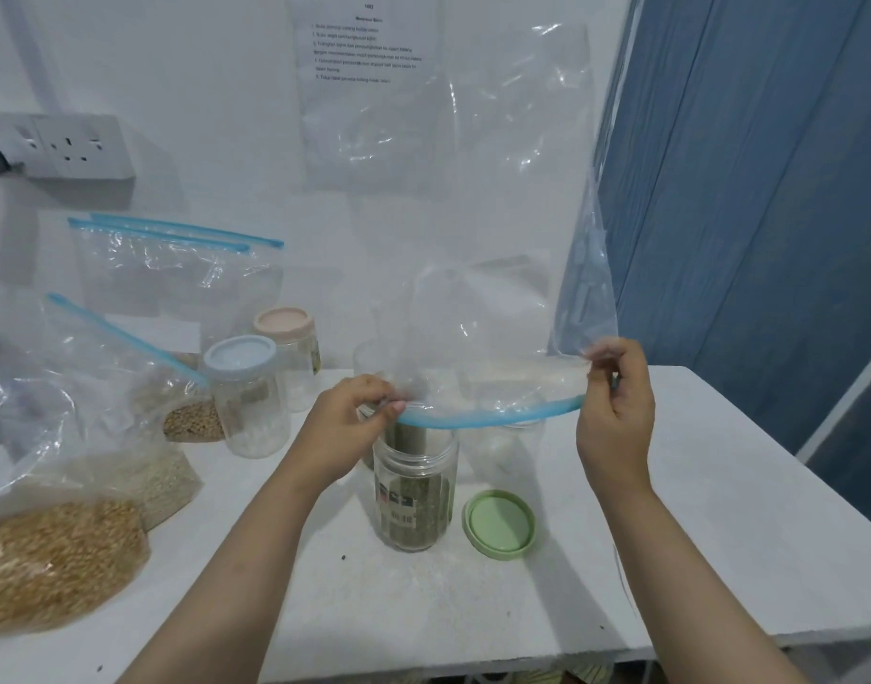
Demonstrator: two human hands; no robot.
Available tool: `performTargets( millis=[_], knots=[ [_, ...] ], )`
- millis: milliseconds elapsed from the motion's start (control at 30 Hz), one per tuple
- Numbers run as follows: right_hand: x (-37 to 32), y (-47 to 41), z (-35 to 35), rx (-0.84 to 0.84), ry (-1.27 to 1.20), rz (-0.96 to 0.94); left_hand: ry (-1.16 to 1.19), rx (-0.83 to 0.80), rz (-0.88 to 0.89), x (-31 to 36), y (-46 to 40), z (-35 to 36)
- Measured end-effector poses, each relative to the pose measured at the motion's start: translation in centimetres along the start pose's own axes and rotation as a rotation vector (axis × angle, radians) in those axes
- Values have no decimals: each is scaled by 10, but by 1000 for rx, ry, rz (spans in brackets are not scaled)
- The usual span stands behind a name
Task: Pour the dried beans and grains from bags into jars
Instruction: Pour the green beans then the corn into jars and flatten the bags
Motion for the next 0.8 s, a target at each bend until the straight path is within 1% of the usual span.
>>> performTargets(
  millis=[133,500,667,733,800],
  knots=[
    [0,0,0,12,-6,12,24,39,-11,2,0,-4],
    [2,-2,-2,5,-8,-6,24,-98,39,0,-6,1],
    [1,-4,-1,5,17,-46,95,-231,-34,-6,0,7],
    [0,-5,-1,5,29,-58,113,-262,-46,-6,0,7],
    [0,-5,0,8,33,-66,91,-259,-29,-4,-1,6]
  ],
)
Point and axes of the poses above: each hand's wrist, its own y-axis away from the middle knuckle, its own z-axis out of the palm, x = y × z, the point moved 7 cm from there along -y, towards the middle knuckle, and after that the axes turned 7 degrees about z, right-handed, at the moved point
